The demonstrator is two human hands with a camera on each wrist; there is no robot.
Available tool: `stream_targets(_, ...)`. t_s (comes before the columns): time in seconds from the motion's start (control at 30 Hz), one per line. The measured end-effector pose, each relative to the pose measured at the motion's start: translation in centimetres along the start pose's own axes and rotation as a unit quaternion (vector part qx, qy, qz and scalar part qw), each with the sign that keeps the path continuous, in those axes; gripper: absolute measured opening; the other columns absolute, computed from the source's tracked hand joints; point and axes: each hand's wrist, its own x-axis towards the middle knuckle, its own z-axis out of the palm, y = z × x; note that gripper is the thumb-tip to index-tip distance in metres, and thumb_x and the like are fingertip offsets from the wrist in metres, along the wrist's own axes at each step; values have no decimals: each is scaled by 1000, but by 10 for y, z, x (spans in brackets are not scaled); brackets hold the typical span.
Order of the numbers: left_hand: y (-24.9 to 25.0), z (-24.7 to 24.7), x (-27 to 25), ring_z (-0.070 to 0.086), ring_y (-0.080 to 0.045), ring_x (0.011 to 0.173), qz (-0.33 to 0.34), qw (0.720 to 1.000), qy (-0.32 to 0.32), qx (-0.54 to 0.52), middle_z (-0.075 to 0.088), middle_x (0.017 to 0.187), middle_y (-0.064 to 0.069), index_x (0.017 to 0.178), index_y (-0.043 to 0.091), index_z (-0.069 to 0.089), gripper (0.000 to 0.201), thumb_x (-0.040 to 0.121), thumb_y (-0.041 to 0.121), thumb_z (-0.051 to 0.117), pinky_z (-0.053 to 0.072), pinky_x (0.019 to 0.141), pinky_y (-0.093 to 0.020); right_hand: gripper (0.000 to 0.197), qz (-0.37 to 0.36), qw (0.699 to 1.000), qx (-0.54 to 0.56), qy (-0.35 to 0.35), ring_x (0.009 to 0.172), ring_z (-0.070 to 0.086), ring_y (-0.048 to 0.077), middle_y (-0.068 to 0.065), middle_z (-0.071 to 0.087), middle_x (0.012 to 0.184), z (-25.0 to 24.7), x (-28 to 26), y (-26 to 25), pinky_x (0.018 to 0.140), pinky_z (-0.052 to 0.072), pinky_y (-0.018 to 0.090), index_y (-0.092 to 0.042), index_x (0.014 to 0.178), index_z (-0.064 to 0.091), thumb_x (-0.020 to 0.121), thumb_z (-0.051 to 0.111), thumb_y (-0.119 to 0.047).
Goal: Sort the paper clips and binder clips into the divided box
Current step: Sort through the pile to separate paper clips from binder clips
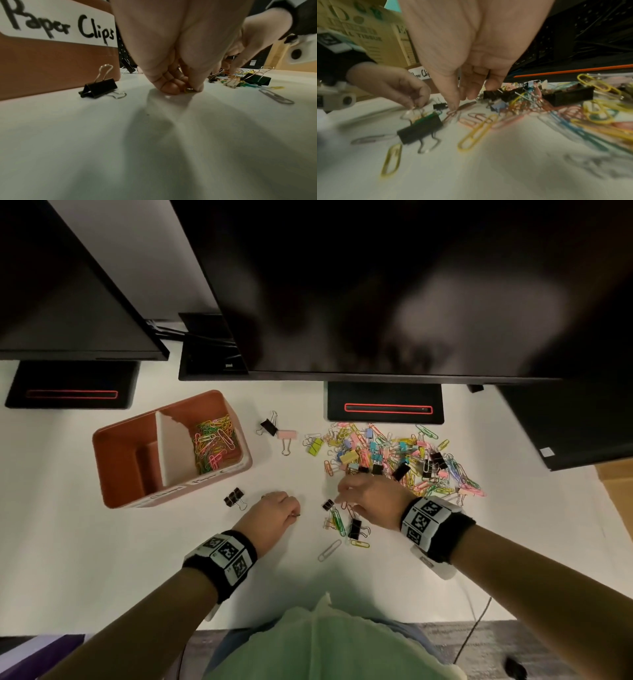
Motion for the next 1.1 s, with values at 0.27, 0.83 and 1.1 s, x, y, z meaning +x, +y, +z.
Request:
stream_targets(0.27, 21, -3, -5, 48, -2, 73, 47, 994, -48, -88, 50, 85, 7, 84, 14, 62, 4, 85, 19, 61, 38, 70, -13, 22, 72, 996, 19, -41, 106, 55, 24, 3, 58, 114, 4, 4, 8, 85, 52, 37, -17, 111, 62, 93, 49, -17)
stream_targets(0.83, 34, 21, 1, 51, -24, 89, -10, 999, 29, -28, 57, 95, -7, 89, 9, 63, 8, 87, 15, 58, 46, 80, -36, 10, 69, 995, 73, -12, 96, 58, 22, 4, 55, 115, 6, -2, 7, 84, 52, 36, -13, 94, 67, 88, 59, -13)
stream_targets(1.1, 30, 5, 3, 48, -17, 87, 35, 998, -9, -42, 58, 92, -7, 95, 9, 59, 9, 89, 13, 53, 39, 78, -28, 19, 109, 992, 46, -41, 104, 53, 21, 5, 63, 108, -5, 10, 3, 89, 48, 33, -15, 107, 63, 91, 52, -14)
